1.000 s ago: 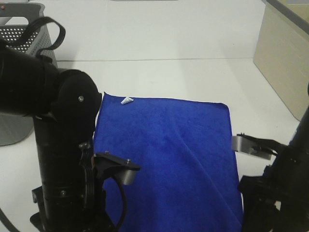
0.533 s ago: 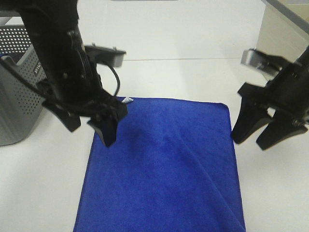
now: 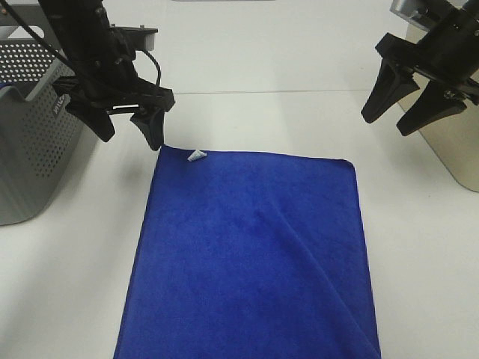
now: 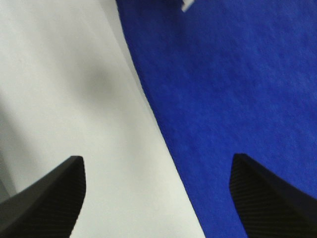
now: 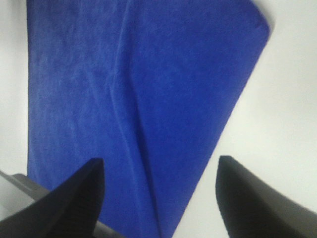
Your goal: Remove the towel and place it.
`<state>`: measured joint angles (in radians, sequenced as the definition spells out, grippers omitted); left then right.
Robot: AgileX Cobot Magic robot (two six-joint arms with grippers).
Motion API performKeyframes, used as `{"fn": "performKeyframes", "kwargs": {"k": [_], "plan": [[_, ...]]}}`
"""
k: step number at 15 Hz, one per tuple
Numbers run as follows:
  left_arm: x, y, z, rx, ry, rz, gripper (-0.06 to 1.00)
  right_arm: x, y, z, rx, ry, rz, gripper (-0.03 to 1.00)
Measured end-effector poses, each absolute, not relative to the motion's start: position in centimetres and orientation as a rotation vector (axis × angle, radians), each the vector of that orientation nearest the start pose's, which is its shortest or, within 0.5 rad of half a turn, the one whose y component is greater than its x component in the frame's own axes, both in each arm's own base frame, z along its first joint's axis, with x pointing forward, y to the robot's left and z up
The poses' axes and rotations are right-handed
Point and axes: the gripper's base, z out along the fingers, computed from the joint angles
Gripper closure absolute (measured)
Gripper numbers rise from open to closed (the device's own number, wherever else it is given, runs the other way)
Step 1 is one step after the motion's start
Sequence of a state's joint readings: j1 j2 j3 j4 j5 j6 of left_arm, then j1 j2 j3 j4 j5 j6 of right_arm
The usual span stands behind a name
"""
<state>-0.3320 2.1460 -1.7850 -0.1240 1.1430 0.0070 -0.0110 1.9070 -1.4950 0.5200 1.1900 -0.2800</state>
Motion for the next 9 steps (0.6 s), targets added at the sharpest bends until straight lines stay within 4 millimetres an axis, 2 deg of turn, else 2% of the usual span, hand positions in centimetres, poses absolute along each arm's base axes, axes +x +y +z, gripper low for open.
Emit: {"fn": "performKeyframes", "kwargs": {"k": [2, 3, 4, 9], "plan": [[43.6, -15.5, 19.4, 0.426, 2.956, -0.208, 0.19, 39.7, 3.4, 23.0, -0.094, 2.957, 0.64, 0.31], [45.0, -15.9, 18.7, 0.426, 2.936, -0.208, 0.19, 40.8, 2.9, 21.9, -0.074, 2.989, 0.567, 0.26], [45.7, -16.1, 18.1, 0.418, 2.93, -0.203, 0.19, 41.0, 2.7, 21.4, -0.078, 3.005, 0.536, 0.23], [47.5, -16.4, 14.6, 0.361, 2.964, -0.156, 0.18, 42.9, 2.1, 18.5, -0.037, 2.965, 0.422, 0.2]]}}
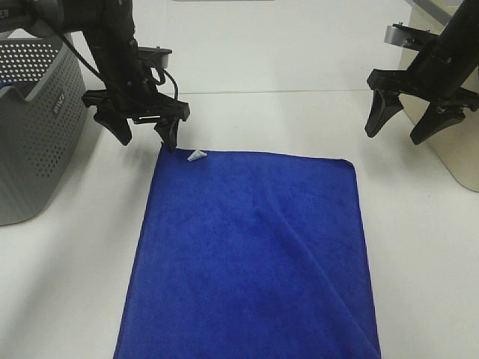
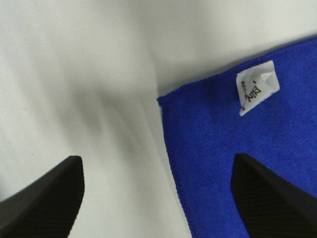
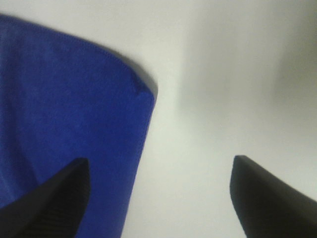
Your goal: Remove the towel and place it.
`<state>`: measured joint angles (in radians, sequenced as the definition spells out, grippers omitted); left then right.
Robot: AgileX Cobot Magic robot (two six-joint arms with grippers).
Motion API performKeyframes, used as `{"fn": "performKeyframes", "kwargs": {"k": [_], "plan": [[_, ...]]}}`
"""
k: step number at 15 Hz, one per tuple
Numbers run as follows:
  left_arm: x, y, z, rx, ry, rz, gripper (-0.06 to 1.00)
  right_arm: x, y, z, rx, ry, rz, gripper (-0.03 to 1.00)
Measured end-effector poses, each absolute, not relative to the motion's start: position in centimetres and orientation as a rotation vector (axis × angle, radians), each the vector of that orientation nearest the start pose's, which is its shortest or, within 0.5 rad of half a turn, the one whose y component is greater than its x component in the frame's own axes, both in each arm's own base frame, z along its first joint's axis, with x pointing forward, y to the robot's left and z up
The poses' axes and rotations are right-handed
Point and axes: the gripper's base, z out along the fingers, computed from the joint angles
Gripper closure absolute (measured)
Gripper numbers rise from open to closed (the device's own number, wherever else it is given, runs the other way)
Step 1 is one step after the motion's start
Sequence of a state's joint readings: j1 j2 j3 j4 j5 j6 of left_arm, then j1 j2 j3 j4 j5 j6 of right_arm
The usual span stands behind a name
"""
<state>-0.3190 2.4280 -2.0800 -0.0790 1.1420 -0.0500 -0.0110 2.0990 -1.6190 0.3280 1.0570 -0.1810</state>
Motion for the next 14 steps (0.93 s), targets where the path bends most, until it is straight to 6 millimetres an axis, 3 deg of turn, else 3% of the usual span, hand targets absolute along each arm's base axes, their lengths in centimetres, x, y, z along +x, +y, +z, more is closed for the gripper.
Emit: {"fn": "performKeyframes", "kwargs": {"k": [2, 6, 8, 9, 14], "plan": [[47.8, -16.5, 13.3, 0.352, 2.954, -0.157, 0.18, 43.8, 1.8, 15.6, -0.002, 2.975, 0.385, 0.2], [48.0, -16.5, 11.9, 0.35, 2.967, -0.155, 0.18, 44.0, 1.8, 13.8, 0.053, 3.002, 0.385, 0.2], [48.1, -16.6, 11.4, 0.344, 2.971, -0.166, 0.18, 44.1, 2.8, 12.9, 0.035, 3.019, 0.381, 0.2], [48.1, -16.8, 11.2, 0.33, 2.965, -0.195, 0.18, 44.0, 4.2, 11.3, -0.004, 3.055, 0.385, 0.2], [48.1, -16.9, 10.8, 0.325, 2.969, -0.205, 0.18, 44.1, 4.8, 10.3, 0.016, 3.074, 0.401, 0.2]]}}
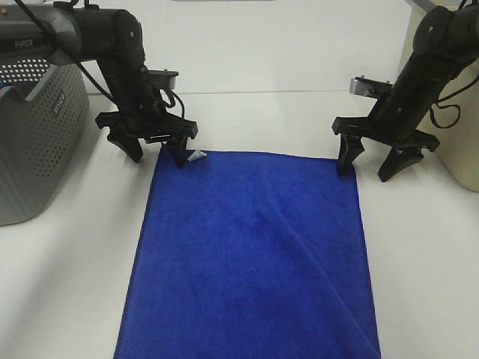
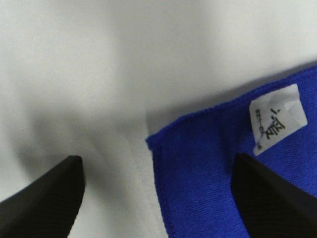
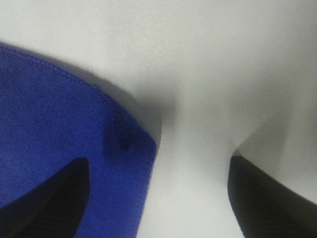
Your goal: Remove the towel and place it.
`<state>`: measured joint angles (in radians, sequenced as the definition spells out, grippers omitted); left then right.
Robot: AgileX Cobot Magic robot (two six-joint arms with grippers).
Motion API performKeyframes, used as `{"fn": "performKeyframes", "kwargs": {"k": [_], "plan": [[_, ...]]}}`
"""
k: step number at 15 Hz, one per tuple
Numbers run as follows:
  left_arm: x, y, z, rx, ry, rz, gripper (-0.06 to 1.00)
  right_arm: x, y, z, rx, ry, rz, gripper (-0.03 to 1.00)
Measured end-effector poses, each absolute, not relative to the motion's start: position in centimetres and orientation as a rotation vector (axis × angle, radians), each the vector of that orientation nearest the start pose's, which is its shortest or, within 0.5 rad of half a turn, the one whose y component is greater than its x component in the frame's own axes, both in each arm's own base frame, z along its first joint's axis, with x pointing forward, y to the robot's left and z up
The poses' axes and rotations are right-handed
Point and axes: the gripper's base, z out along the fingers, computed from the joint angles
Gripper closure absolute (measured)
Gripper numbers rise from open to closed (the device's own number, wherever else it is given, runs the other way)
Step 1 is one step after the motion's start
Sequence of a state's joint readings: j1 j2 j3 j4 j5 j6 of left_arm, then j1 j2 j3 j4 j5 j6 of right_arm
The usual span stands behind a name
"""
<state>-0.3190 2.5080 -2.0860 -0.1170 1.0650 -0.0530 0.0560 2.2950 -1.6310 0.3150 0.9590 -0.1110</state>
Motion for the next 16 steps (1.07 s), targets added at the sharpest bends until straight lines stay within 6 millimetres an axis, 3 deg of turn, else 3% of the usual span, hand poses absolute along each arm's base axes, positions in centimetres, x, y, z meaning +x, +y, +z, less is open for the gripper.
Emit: {"fn": "performKeyframes", "kwargs": {"k": [12, 16], "plan": [[48.1, -17.4, 10.2, 0.381, 2.971, -0.315, 0.18, 44.1, 4.9, 10.2, 0.024, 3.083, 0.409, 0.2], [47.7, -19.6, 10.4, 0.424, 2.93, -0.436, 0.18, 44.2, 7.1, 10.2, -0.075, 3.046, 0.378, 0.2]]}}
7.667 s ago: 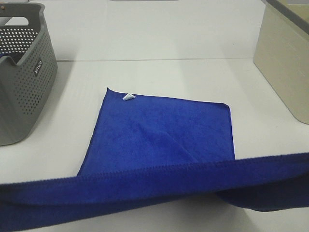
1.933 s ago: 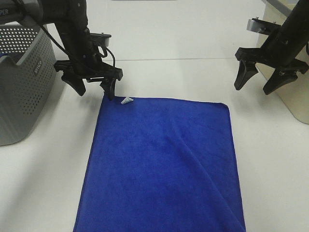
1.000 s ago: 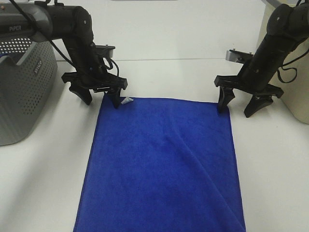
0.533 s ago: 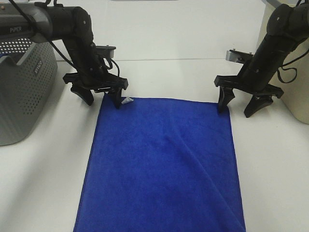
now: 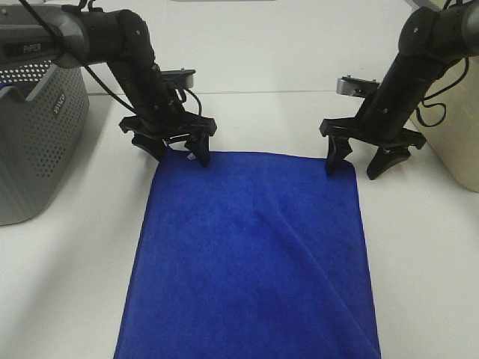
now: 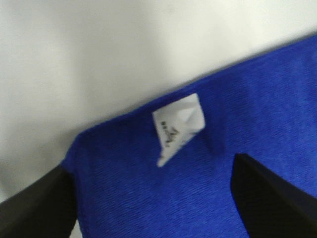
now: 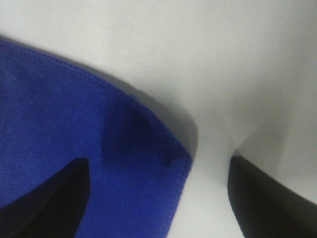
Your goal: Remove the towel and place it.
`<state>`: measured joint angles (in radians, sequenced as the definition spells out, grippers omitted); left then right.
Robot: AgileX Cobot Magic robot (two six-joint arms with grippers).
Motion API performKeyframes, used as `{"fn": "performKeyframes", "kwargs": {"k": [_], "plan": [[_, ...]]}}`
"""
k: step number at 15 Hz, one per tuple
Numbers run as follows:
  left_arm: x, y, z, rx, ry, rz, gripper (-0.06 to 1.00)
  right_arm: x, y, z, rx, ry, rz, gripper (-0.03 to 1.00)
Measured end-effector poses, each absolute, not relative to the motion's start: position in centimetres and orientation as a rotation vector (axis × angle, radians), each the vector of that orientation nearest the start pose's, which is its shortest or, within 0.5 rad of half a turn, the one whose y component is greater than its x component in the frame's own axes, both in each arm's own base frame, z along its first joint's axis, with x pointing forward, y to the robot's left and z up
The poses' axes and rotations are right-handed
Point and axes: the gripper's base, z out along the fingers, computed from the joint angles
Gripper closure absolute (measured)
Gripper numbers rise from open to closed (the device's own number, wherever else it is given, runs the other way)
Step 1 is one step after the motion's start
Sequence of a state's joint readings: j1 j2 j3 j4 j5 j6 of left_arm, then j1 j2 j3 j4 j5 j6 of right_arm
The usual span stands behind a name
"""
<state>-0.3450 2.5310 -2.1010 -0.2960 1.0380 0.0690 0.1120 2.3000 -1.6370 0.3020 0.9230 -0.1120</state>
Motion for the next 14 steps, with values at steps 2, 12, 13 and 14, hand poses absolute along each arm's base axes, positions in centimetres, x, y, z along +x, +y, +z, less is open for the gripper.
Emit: {"fn": "performKeyframes", "kwargs": {"k": [2, 12, 13, 14], "plan": [[47.35, -20.74, 10.4, 0.454, 2.916, -0.455, 0.19, 44.32, 8.08, 10.19, -0.099, 3.02, 0.376, 0.21], [47.39, -20.48, 9.84, 0.564, 2.901, -0.382, 0.87, 44.69, 7.92, 9.7, -0.146, 2.986, 0.317, 0.95], [47.39, -20.48, 9.84, 0.584, 2.895, -0.38, 0.93, 44.74, 7.92, 9.71, -0.157, 2.979, 0.316, 0.95], [47.39, -20.49, 9.84, 0.6, 2.891, -0.38, 0.94, 44.79, 7.97, 9.71, -0.177, 2.97, 0.314, 0.95]]}}
